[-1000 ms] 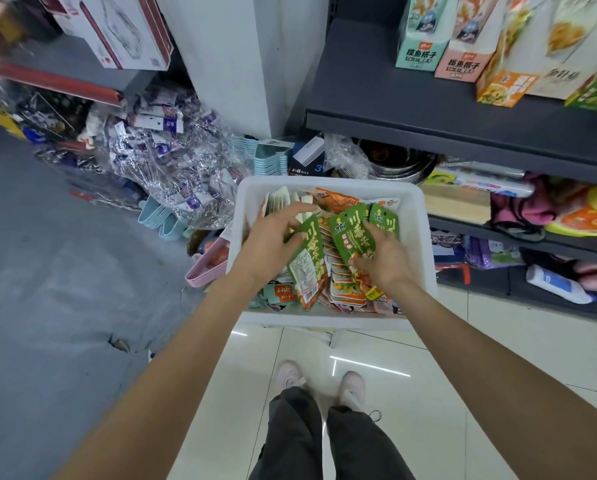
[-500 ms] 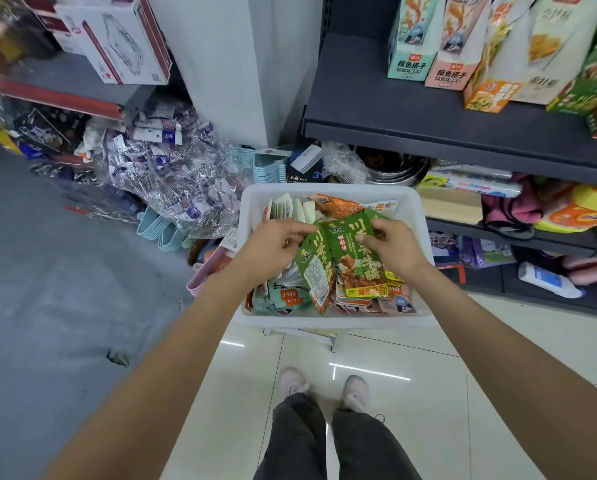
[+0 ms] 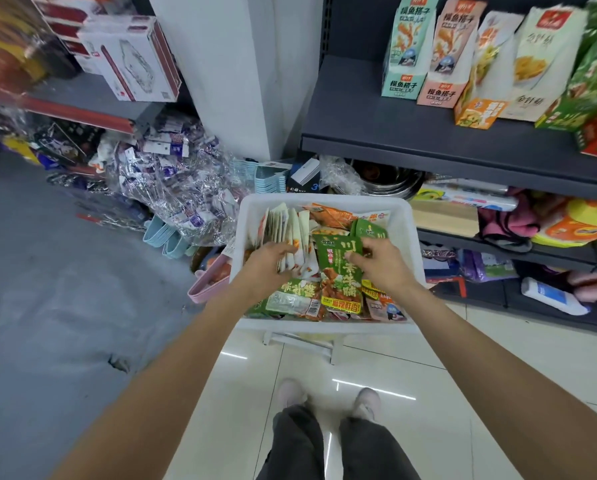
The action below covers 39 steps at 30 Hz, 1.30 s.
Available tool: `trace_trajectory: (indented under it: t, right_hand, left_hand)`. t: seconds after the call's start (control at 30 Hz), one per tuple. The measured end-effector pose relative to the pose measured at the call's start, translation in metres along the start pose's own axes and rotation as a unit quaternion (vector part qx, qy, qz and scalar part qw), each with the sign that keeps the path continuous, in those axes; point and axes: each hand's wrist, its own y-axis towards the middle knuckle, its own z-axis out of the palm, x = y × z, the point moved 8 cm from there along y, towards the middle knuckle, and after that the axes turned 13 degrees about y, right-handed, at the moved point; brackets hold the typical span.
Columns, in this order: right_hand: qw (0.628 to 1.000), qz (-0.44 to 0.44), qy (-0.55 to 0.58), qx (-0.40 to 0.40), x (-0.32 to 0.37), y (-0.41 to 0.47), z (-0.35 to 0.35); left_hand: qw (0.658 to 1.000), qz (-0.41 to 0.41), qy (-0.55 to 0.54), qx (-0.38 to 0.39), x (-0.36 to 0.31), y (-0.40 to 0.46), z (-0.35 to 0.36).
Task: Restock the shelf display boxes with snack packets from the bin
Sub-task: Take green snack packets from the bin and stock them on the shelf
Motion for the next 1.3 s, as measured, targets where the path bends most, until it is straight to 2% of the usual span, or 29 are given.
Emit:
trace_trajectory:
  t: [0.1, 0.27, 0.43, 0.57, 0.73, 0.87, 1.0, 1.07, 1.17, 1.3]
  right_hand:
    - [1.000, -0.003, 0.016, 0.009, -0.002, -0.001, 0.010]
    - [0.999, 0.004, 0.019, 0.042, -0.010, -0.005, 0.024]
    - [0.999, -0.003, 0.047, -0.003, 0.001, -0.011, 0.022]
    - [0.998, -0.016, 0.061, -0.009, 0.014, -0.014, 0.010]
    - [0.994, -0.056, 0.084, -0.038, 0.031, -0.018, -0.024]
    - [0.992, -0.072, 0.089, -0.060, 0.035, -0.021, -0.066]
    - [0.986, -0.118, 0.096, -0.074, 0.044, -0.031, -0.112]
    - [0.982, -0.139, 0.098, -0.080, 0.045, -0.034, -0.139]
    - [0.978, -0.153, 0.088, -0.112, 0.041, -0.035, -0.186]
    - [0.971, -0.176, 0.065, -0.150, 0.034, -0.032, -0.250]
  left_hand:
    - [0.998, -0.047, 0.051, 0.015, 0.022, -0.010, 0.008]
    - [0.988, -0.069, 0.124, -0.065, 0.040, -0.028, 0.004]
    - [0.992, -0.045, 0.078, -0.083, 0.037, -0.040, -0.001]
    - [0.998, -0.005, 0.044, -0.048, 0.012, -0.037, -0.012]
    - [0.998, 0.011, -0.057, -0.017, -0.026, -0.034, -0.023]
    - [0.988, 0.019, -0.143, -0.047, -0.067, -0.030, -0.037]
    - [0.948, -0.003, -0.312, -0.065, -0.119, -0.020, -0.041]
    - [0.933, -0.003, -0.351, -0.073, -0.146, -0.014, -0.037]
    - [0.949, 0.034, -0.265, -0.165, -0.184, -0.003, -0.039]
    - [0.947, 0.053, -0.193, -0.252, -0.234, 0.022, -0.037]
